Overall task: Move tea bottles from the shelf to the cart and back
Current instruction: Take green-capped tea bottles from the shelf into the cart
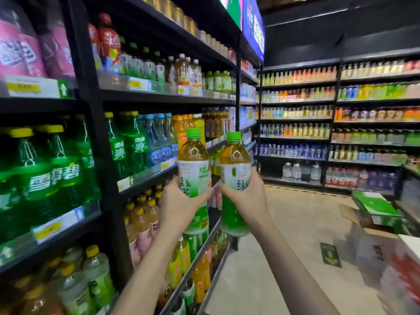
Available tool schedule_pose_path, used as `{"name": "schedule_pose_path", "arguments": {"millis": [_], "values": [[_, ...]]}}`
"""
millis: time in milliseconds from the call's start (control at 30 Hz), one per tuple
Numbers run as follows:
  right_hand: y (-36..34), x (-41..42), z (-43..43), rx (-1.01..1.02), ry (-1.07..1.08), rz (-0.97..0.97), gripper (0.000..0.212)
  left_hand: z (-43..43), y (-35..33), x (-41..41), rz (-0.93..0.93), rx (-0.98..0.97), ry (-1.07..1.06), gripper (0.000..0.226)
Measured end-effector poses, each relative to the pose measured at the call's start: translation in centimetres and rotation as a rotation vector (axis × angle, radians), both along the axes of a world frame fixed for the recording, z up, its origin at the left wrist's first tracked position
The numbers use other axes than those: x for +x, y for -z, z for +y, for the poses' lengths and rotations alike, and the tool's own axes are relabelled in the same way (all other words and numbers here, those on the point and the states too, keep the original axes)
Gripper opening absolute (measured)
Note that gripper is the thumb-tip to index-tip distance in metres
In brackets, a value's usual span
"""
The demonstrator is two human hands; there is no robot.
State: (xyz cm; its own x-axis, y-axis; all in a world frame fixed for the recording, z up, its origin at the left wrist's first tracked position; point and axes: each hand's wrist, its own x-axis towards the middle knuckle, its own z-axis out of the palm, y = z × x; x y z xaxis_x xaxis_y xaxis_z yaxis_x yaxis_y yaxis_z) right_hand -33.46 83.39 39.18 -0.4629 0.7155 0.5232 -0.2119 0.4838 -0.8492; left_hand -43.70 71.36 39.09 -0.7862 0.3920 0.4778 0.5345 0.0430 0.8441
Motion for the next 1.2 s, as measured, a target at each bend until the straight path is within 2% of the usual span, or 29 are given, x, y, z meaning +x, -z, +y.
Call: {"name": "schedule_pose_path", "arguments": {"millis": [133,267,467,567,667,800,1067,1200], "values": [[-0.4,-1.5,4.4,-0.018,-0.012,0.024,0.077,4.6,-0.2,-1.5,0.019,-0.006,0.001,0.047],[-0.8,-3.5,10.4,0.005,-0.078,0.045,0.048,9.9,-0.4,-3.4,0.017,0.008,-0.013,0.045],[-2.4,-6.2,19.7,0.026,-0.155,0.06,0.049,18.5,-2.4,-5.3,0.015,0.062,-0.06,0.048],[-3.0,-7.4,24.0,0.023,-0.214,0.071,0.047,22.4,-3.3,-6.1,0.0,0.084,-0.069,0.039],[-3.7,-8.7,27.3,0.047,-0.25,0.061,0.055,25.2,-3.8,-6.5,0.016,0.108,-0.093,0.033],[-4.5,-11.0,30.4,0.026,-0.307,0.093,0.045,27.7,-4.3,-8.1,-0.001,0.102,-0.116,0.036],[-6.8,-17.9,34.0,0.006,-0.435,0.152,0.045,30.7,-6.8,-13.4,0.042,0.119,-0.223,0.052],[-8.6,-22.4,35.0,0.017,-0.486,0.173,0.044,31.2,-9.3,-16.8,0.075,0.15,-0.258,0.041]]}}
